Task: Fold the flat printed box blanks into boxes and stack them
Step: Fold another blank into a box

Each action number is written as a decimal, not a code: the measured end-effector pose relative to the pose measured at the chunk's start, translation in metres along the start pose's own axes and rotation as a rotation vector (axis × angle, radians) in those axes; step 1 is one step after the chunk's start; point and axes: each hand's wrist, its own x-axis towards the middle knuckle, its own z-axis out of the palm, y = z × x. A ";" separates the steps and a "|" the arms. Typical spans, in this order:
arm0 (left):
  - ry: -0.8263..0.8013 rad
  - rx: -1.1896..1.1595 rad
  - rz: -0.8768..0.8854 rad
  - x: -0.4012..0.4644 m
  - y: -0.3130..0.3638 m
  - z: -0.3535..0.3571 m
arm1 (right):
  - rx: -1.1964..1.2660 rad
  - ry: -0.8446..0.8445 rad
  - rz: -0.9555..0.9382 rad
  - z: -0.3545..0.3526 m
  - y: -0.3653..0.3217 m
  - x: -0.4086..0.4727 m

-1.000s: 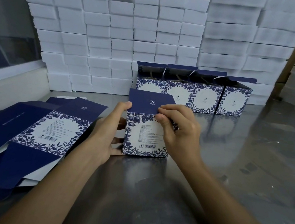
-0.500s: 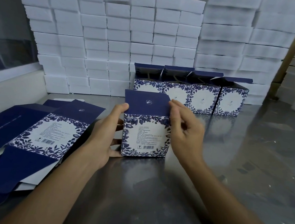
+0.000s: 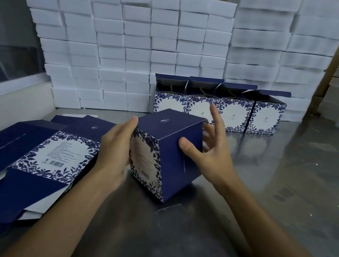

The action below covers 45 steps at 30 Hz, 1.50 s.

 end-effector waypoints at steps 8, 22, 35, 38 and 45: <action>-0.053 0.359 0.468 -0.010 -0.010 0.006 | -0.238 0.185 -0.071 0.021 0.005 -0.006; 0.001 0.445 0.629 0.003 -0.018 -0.004 | -0.265 0.128 -0.251 0.013 -0.006 0.003; -0.185 0.316 0.445 -0.002 -0.015 0.000 | -0.200 0.094 0.061 0.015 -0.002 -0.003; -0.192 0.371 0.440 -0.001 -0.020 0.003 | -0.264 0.166 0.029 0.018 -0.001 -0.003; -0.227 0.379 0.576 -0.007 -0.025 0.008 | -0.476 0.283 -0.167 0.017 -0.007 -0.004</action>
